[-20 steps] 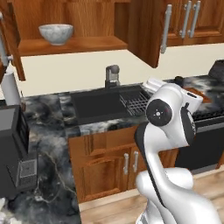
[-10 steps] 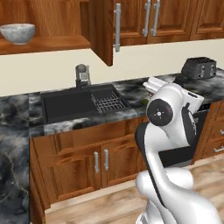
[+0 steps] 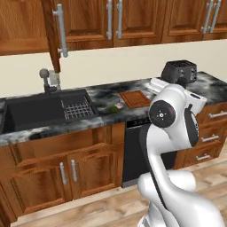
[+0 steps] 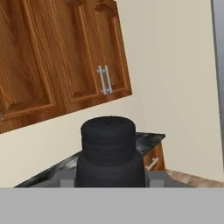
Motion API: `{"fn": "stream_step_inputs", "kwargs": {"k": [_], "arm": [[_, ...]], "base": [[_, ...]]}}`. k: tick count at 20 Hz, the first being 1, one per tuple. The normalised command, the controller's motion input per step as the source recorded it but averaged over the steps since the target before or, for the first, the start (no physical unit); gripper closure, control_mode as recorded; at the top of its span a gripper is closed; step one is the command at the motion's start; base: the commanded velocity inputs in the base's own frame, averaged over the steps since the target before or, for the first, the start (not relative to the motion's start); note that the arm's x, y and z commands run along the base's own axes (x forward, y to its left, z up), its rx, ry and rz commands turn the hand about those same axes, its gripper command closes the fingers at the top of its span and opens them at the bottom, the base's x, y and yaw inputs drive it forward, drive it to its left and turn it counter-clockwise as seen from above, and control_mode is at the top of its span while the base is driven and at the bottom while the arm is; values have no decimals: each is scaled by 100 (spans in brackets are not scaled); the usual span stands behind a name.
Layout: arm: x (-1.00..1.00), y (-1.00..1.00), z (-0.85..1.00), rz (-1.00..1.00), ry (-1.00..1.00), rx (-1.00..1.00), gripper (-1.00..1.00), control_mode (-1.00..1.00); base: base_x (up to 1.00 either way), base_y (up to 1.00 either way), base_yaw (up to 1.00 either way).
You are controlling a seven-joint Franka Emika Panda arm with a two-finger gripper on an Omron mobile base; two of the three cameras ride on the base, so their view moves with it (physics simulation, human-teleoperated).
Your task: Open the cabinet. Place the bowl and condiment on the counter. Then place the lime and garlic on the cutting board.
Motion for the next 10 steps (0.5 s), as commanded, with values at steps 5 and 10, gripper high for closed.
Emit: {"fn": "stream_step_inputs", "kwargs": {"k": [5, 10], "arm": [[0, 0, 0, 0, 0, 0, 100, 100], [0, 0, 0, 0, 0, 0, 100, 100]], "base": [[29, -88, 0], [48, -76, 5]]}}
